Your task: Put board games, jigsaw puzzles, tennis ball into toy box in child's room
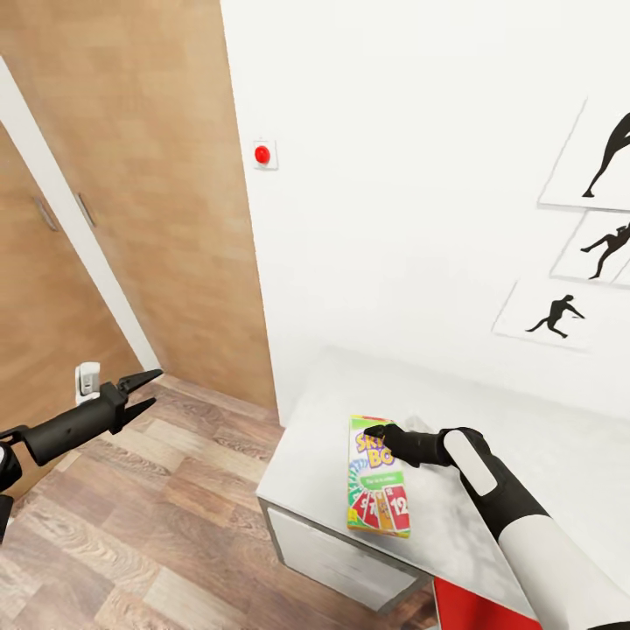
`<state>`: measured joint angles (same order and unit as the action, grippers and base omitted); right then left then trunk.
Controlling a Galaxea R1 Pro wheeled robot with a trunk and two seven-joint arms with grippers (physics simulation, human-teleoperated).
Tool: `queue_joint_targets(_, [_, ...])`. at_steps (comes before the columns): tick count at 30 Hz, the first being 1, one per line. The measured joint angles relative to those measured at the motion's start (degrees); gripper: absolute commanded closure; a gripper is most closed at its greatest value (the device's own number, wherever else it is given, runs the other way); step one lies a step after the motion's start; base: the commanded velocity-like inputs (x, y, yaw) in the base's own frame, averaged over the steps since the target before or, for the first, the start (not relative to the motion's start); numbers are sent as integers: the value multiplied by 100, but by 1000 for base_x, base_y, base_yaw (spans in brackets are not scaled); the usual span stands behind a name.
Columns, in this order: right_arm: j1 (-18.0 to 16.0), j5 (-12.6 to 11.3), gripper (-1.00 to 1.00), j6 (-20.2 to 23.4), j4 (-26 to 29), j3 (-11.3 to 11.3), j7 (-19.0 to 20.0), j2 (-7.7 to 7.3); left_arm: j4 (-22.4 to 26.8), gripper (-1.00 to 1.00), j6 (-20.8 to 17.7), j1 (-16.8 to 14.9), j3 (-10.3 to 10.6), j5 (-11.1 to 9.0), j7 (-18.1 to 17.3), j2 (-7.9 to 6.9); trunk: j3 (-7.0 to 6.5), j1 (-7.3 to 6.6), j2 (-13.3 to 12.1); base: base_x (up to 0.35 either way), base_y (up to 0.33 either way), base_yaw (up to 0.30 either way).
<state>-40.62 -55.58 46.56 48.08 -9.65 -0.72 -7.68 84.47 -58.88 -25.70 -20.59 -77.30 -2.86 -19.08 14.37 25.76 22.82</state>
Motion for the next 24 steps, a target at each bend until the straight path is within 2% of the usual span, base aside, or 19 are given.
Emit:
queue_joint_targets(5, [-13,-22,-100,1,3,9,9,-177,1,-100,0,0,0,1,2,0,0,0,0,0,0,33])
queue_joint_targets(9, [-16,-31,-100,0,5,8,11,-231,5,-100,0,2,0,2,2,0,0,0,0,0,0,14])
queue_joint_targets(24, [-19,-46,-100,6,11,3,12,-274,3,-100,0,2,2,2,6,0,0,0,0,0,0,6])
